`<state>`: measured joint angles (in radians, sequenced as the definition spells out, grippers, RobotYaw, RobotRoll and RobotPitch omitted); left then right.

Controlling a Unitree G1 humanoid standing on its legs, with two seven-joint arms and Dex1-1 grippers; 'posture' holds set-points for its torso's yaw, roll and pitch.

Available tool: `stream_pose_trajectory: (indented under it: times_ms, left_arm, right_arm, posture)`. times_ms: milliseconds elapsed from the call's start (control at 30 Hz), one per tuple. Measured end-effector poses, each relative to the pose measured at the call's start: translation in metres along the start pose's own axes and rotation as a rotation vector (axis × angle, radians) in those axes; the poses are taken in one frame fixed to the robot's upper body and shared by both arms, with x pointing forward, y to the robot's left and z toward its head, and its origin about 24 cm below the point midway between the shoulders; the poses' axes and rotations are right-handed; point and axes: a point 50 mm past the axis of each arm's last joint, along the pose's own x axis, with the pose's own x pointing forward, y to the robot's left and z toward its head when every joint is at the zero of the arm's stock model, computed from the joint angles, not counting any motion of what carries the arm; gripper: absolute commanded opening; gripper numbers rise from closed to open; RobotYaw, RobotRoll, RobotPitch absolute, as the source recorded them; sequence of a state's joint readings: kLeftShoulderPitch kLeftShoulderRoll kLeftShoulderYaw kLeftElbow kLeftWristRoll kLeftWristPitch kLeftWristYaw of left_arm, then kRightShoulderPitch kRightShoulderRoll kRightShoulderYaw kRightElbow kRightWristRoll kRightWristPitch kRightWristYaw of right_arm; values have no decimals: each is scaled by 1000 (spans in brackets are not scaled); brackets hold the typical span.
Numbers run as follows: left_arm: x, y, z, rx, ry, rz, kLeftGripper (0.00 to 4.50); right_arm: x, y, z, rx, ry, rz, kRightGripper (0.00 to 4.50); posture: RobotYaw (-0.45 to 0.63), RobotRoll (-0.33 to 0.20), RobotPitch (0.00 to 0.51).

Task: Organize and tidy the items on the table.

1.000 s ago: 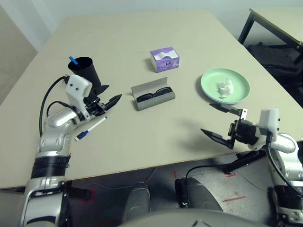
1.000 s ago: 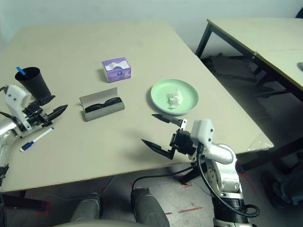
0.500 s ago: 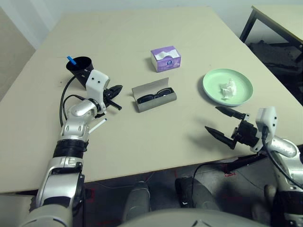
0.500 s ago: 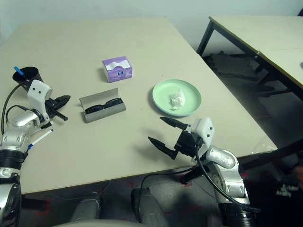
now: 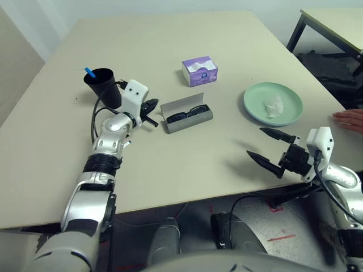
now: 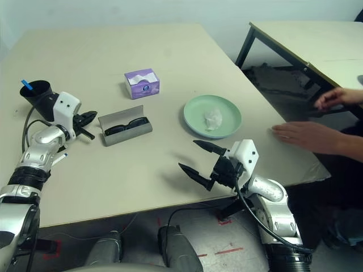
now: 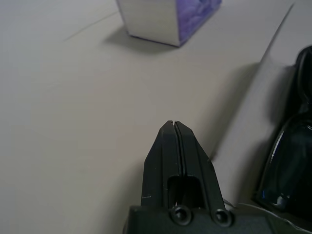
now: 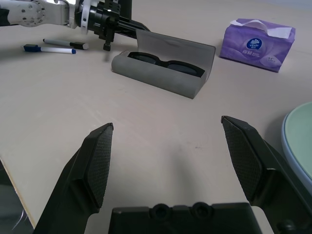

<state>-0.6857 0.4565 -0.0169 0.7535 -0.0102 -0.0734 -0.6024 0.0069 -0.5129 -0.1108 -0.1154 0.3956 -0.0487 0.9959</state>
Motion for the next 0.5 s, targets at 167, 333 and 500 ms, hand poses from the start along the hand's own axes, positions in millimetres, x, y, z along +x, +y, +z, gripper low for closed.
stream_pose_trajectory:
  times_ms: [167, 333, 500]
  left_arm:
    - [-4, 3, 1, 45, 0, -49, 34]
    - [-18, 8, -4, 126, 14, -99, 34]
    - [-32, 5, -6, 212, 8, -193, 34]
  right_arm:
    - [-1, 0, -1, 5, 6, -6, 4500]
    - [-2, 1, -1, 7, 14, -6, 4500]
    - [-3, 0, -1, 4, 21, -3, 4500]
  posture:
    - [-125, 0, 110]
    - [-115, 0, 112]
    - [-103, 0, 115]
